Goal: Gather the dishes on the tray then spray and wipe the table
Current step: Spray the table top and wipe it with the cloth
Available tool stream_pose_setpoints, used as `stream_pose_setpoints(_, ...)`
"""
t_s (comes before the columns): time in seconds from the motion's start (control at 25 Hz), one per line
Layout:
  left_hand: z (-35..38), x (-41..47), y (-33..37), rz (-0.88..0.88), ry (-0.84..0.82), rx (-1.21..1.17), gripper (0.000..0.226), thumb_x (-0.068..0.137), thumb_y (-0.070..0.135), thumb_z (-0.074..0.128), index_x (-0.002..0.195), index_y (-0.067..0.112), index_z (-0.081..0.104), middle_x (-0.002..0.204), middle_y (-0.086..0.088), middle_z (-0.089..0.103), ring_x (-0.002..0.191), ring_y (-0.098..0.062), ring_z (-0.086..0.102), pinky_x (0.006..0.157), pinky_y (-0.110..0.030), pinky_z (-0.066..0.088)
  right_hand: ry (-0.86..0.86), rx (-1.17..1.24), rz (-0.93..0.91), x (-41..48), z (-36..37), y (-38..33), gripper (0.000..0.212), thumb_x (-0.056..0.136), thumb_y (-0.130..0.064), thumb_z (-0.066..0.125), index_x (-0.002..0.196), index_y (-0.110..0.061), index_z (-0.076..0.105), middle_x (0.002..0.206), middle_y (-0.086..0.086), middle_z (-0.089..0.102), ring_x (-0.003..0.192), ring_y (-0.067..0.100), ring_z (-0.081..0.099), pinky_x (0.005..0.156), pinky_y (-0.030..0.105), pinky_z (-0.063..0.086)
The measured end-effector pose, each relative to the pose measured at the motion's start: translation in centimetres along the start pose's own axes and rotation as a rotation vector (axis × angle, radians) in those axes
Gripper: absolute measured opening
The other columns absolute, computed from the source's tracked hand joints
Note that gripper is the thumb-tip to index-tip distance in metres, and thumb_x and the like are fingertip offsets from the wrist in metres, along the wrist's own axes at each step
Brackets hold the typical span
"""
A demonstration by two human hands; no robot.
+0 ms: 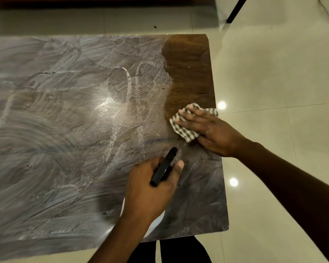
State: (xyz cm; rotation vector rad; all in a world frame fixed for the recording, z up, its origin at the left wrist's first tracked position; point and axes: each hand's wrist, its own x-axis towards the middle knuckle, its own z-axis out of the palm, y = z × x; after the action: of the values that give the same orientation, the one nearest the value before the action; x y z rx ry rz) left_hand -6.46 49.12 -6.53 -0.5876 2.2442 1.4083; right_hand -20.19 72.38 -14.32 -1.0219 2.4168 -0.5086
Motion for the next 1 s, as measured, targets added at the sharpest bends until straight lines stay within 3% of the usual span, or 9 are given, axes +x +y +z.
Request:
stream_pose_setpoints(0.2, -0.2, -1.7, -1.4, 0.021, -0.036, 0.011, 0.043, 0.087, 0.066, 0.074, 0.079, 0.025, 0.065, 0.063, -0.005, 0.063, 0.056, -0.022, 0.063, 0.061, -0.048, 0.058, 0.264, 0.18, 0.492, 2.5, -1.0, 1.9, 0.068, 0.103, -0.014, 0.052, 0.165, -0.035, 0.032, 0.177, -0.002, 0.019, 0.166, 0.026, 0.004, 0.135, 0.05, 0.011)
stream_pose_setpoints(0.28, -0.3, -2.4, -1.9, 0.035, -0.035, 0.058, 0.048, 0.087, 0.07, 0.07, 0.075, 0.023, 0.063, 0.06, -0.003, 0.06, 0.053, -0.02, 0.06, 0.059, -0.047, 0.056, 0.224, 0.152, 0.408, 2.7, 0.2, -0.4, 0.068, 0.1, -0.017, 0.051, 0.165, -0.033, 0.034, 0.177, -0.001, 0.021, 0.166, 0.027, 0.005, 0.135, 0.05, 0.009)
stream_pose_setpoints(0.4, -0.1, -3.2, -2.9, 0.07, -0.052, 0.119, 0.052, 0.089, 0.069, 0.067, 0.063, 0.026, 0.052, 0.05, 0.003, 0.048, 0.047, -0.016, 0.048, 0.053, -0.041, 0.046, 0.044, 0.054, 0.062, -2.9, 3.3, -3.5, 0.07, 0.099, -0.018, 0.053, 0.165, -0.031, 0.035, 0.177, -0.005, 0.021, 0.166, 0.019, 0.003, 0.134, 0.042, 0.005)
stream_pose_setpoints(0.48, 0.2, -3.9, -3.4, 0.058, -0.063, 0.1, 0.053, 0.089, 0.066, 0.07, 0.06, 0.025, 0.051, 0.049, 0.004, 0.045, 0.045, -0.015, 0.044, 0.052, -0.035, 0.04, 0.06, 0.047, 0.046, -5.8, 3.3, -2.8, 0.068, 0.102, -0.018, 0.054, 0.166, -0.031, 0.034, 0.177, -0.006, 0.019, 0.167, 0.017, 0.001, 0.135, 0.04, 0.005)
stream_pose_setpoints(0.6, 0.6, -5.2, -3.9, 0.044, -0.098, 0.046, 0.044, 0.089, 0.06, 0.075, 0.071, 0.022, 0.063, 0.056, 0.005, 0.054, 0.048, -0.009, 0.049, 0.053, -0.025, 0.041, 0.189, 0.185, 0.351, -3.0, 1.5, -0.2, 0.069, 0.1, -0.023, 0.049, 0.166, -0.034, 0.032, 0.178, 0.001, 0.017, 0.166, 0.029, 0.001, 0.135, 0.05, 0.009)
stream_pose_setpoints(0.72, 1.0, -6.4, -4.3, 0.063, -0.079, -0.031, 0.037, 0.09, 0.056, 0.077, 0.076, 0.023, 0.067, 0.055, 0.009, 0.054, 0.047, -0.005, 0.048, 0.05, -0.019, 0.039, 0.291, 0.279, 0.578, 2.8, -0.4, 1.2, 0.067, 0.105, -0.018, 0.05, 0.166, -0.037, 0.029, 0.179, 0.002, 0.012, 0.166, 0.031, -0.002, 0.135, 0.048, 0.005)
stream_pose_setpoints(0.84, 1.4, -6.8, -5.1, 0.065, -0.016, -0.022, 0.043, 0.092, 0.056, 0.075, 0.066, 0.025, 0.06, 0.053, 0.004, 0.055, 0.048, -0.014, 0.054, 0.052, -0.037, 0.048, 0.212, 0.16, 0.434, 1.7, 1.1, -0.7, 0.07, 0.099, -0.022, 0.046, 0.166, -0.036, 0.031, 0.178, -0.001, 0.016, 0.166, 0.028, 0.002, 0.134, 0.052, 0.005)
stream_pose_setpoints(1.0, 2.0, -7.6, -5.6, 0.03, 0.008, 0.078, 0.055, 0.093, 0.061, 0.071, 0.061, 0.018, 0.057, 0.053, -0.006, 0.054, 0.047, -0.022, 0.054, 0.055, -0.047, 0.051, 0.061, 0.093, 0.123, -6.8, 3.7, -2.3, 0.066, 0.102, -0.023, 0.047, 0.165, -0.035, 0.03, 0.177, -0.005, 0.02, 0.166, 0.021, 0.004, 0.134, 0.046, 0.008)
